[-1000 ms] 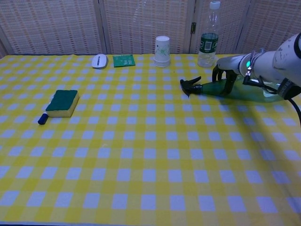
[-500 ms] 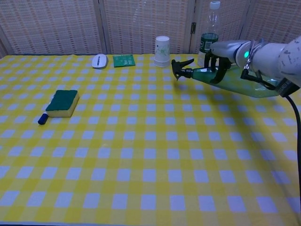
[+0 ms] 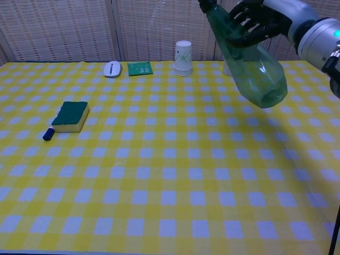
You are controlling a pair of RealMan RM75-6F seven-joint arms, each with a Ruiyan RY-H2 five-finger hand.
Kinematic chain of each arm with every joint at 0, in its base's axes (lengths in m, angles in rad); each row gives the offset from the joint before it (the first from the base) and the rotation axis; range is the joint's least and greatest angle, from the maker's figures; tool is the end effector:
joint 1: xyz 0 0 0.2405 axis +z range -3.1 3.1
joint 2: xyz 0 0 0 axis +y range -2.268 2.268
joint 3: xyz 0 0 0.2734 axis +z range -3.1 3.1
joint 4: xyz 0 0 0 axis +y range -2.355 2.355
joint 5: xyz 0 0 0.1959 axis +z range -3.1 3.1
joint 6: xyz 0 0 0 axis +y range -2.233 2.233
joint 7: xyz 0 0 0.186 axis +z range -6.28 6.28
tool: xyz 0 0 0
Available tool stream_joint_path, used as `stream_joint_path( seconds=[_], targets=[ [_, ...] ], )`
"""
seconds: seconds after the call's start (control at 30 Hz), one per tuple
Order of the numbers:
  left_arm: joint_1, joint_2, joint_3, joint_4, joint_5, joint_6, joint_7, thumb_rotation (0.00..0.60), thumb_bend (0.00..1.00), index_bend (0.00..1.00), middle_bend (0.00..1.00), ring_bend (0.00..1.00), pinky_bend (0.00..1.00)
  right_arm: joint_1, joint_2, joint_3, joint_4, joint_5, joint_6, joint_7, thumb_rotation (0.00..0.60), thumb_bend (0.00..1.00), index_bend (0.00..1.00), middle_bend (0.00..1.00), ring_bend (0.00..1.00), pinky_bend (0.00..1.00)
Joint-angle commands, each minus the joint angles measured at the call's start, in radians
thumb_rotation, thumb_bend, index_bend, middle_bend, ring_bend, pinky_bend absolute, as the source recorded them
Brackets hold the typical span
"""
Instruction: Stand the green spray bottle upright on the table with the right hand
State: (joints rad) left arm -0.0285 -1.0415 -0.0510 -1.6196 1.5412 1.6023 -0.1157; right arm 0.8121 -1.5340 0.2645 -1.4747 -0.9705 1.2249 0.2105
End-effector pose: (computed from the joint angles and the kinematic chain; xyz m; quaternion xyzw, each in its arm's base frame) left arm -0.3181 0.2044 0.2210 -0.5650 -0.3715 -0.4306 0.5978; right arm -0.1296 -0.4336 0.0533 0.5028 -0.5231 0.5854 0.3618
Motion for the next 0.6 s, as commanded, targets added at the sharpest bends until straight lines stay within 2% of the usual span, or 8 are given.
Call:
stream_joint_path(
  seconds=[0.03,0.1,0.3,0.4,0.6],
  targets=[
    [-0.001,-0.001,0.002,0.0,0.002,-0.004,0.004,0.248,0.26,0.0,0.1,0.03,0.0,-0.166,-0.034,0.027,0.008,-0.124,-0.002,0.458,0.6,0.37,0.65,0.47,0.5,0.44],
    [-0.001,0.0,0.002,0.0,0.003,-0.004,0.004,0.247,0.26,0.0,0.1,0.03,0.0,-0.185,-0.044,0.027,0.058,-0.159,-0.032,0.575,0.6,0.37,0.65,0.47,0.5,0.44],
    [0.0,0.0,0.001,0.0,0.002,-0.002,-0.001,0.245,0.26,0.0,0.1,0.03,0.0,-0.211,-0.107,-0.01,0.234,-0.269,-0.069,0.778,0.6,0.37,0.65,0.47,0.49,0.44],
    [-0.001,0.001,0.0,0.002,0.0,-0.006,-0.006,0.248,0.26,0.0,0.1,0.03,0.0,-0.213,-0.123,-0.026,0.287,-0.311,-0.089,0.834,0.6,0.37,0.65,0.46,0.48,0.44],
    [0.0,0.004,0.0,0.002,0.001,-0.005,-0.014,0.248,0.26,0.0,0.1,0.03,0.0,-0.218,-0.14,-0.057,0.348,-0.383,-0.093,0.867,0.6,0.37,0.65,0.42,0.45,0.42]
  ],
)
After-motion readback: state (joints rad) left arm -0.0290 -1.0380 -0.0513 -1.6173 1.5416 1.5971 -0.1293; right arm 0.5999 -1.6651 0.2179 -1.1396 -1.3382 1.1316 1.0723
